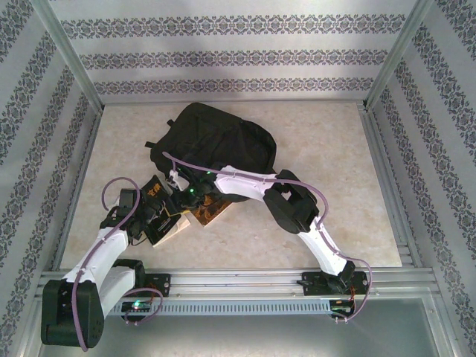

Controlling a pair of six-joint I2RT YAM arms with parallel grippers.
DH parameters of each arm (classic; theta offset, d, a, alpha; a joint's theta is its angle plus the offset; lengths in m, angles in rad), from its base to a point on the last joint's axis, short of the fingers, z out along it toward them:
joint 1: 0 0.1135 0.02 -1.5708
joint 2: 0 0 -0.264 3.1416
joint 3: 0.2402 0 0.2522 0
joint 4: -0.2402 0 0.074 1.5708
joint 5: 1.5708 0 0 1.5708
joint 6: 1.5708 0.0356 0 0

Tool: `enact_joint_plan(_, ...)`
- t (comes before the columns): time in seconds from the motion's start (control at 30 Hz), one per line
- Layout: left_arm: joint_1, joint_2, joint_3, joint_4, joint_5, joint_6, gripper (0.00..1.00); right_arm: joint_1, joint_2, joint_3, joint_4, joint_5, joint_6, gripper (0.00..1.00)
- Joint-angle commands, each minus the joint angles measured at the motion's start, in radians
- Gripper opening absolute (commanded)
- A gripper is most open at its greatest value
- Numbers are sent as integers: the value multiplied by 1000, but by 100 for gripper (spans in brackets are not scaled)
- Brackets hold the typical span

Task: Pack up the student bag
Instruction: Pick up the book from the middle-left of the table.

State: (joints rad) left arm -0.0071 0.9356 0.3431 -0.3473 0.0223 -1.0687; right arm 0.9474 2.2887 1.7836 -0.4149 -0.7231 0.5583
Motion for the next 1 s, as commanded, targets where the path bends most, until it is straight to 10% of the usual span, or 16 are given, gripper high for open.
enact_joint_plan(0.0, -46, 11, -37, 8, 260, -37, 96, 16, -21, 41, -31, 17, -23, 40)
enact_joint_plan(0.73, -47, -6, -36, -1, 240, -40, 97, 24, 49, 63, -215, 116, -51, 52)
enact_joint_plan(0.97, -46, -11, -22, -21, 238, -28, 97, 24, 41, 59, -202, 138, -39, 27)
